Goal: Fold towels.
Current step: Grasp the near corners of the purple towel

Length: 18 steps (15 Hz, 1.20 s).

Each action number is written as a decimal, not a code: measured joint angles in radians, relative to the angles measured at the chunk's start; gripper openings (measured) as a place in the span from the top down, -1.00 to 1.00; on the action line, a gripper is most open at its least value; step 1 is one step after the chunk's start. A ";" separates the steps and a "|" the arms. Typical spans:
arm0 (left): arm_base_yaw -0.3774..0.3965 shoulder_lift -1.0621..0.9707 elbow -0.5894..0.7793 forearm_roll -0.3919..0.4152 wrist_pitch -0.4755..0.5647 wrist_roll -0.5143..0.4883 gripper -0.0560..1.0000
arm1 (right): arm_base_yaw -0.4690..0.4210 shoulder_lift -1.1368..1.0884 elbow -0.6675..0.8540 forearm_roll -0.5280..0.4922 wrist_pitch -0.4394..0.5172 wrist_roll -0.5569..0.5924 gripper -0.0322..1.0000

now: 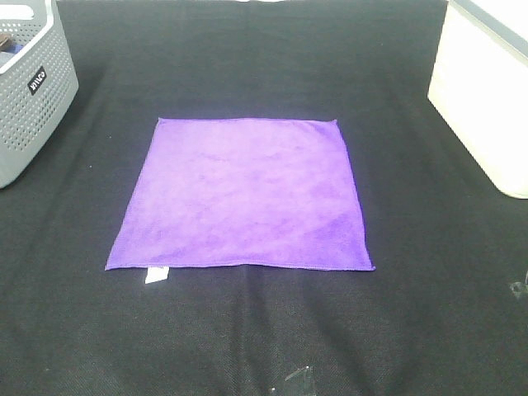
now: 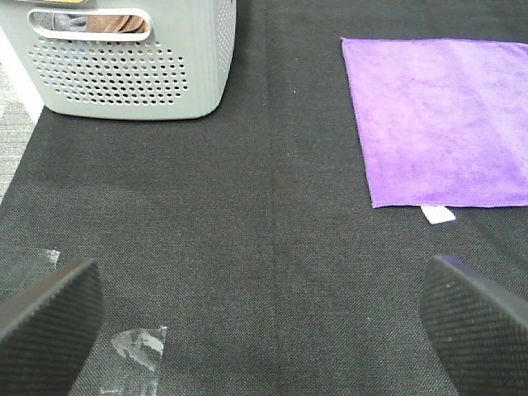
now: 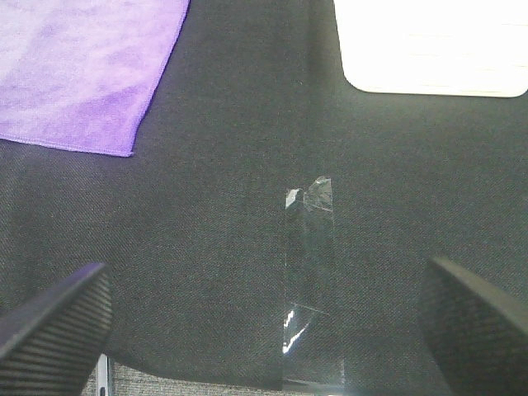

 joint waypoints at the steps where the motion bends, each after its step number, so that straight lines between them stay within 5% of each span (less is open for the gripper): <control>1: 0.000 0.000 0.000 0.000 0.000 0.000 -0.99 | 0.000 0.000 0.000 0.000 0.000 0.000 -0.92; 18: 0.000 0.000 0.000 0.000 0.000 0.000 -0.99 | 0.000 0.000 0.000 0.000 0.000 0.000 -0.92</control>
